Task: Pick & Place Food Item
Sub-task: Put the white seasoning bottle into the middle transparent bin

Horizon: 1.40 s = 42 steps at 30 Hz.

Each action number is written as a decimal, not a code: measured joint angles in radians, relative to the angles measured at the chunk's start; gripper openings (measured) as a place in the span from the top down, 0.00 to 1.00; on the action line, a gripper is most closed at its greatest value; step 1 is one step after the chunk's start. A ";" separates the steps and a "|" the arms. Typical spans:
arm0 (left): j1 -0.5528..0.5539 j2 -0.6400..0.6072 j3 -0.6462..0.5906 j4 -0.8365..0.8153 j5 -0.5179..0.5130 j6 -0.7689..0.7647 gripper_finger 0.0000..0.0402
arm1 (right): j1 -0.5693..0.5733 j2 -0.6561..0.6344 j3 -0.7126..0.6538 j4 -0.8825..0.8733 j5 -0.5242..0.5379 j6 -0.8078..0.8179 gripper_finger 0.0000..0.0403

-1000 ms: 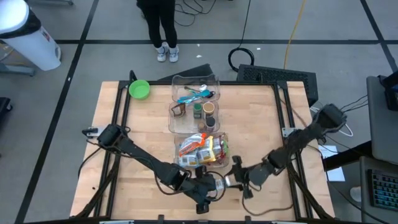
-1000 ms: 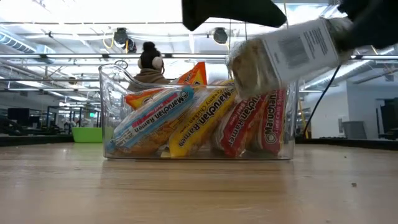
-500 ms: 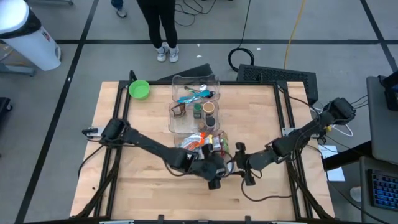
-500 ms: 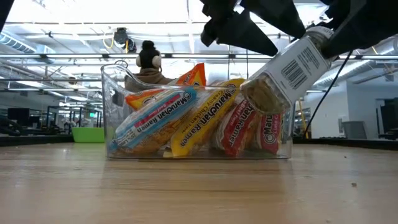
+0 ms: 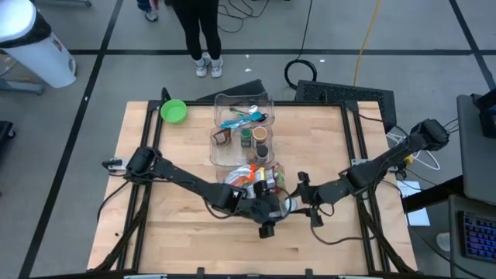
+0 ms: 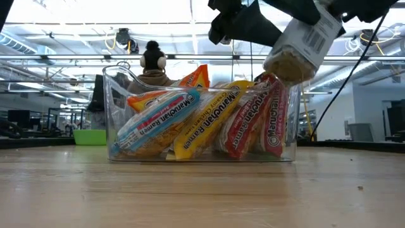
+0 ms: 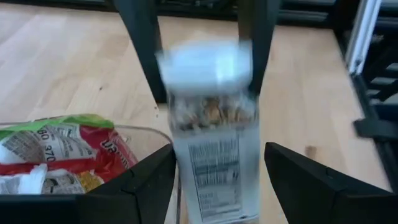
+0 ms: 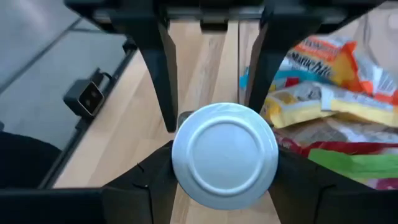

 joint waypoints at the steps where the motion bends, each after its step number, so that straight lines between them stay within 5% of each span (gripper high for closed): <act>1: -0.004 0.000 -0.002 -0.005 -0.011 0.002 0.38 | -0.002 -0.014 0.002 0.000 0.000 0.000 0.52; 25: 0.027 -0.026 -0.002 0.093 -0.004 0.055 0.38 | -0.010 -0.054 0.028 0.033 0.008 -0.064 0.52; 30: 0.026 -0.026 -0.001 0.094 -0.021 0.052 0.47 | -0.009 -0.054 0.060 0.008 0.013 -0.083 0.52; 38: 0.016 -0.027 -0.001 0.128 -0.052 0.103 0.47 | -0.008 -0.060 0.067 0.010 0.006 -0.138 0.52; 42: -0.005 -0.057 -0.002 0.156 -0.123 0.177 0.47 | -0.008 -0.107 0.069 0.026 0.002 -0.171 0.37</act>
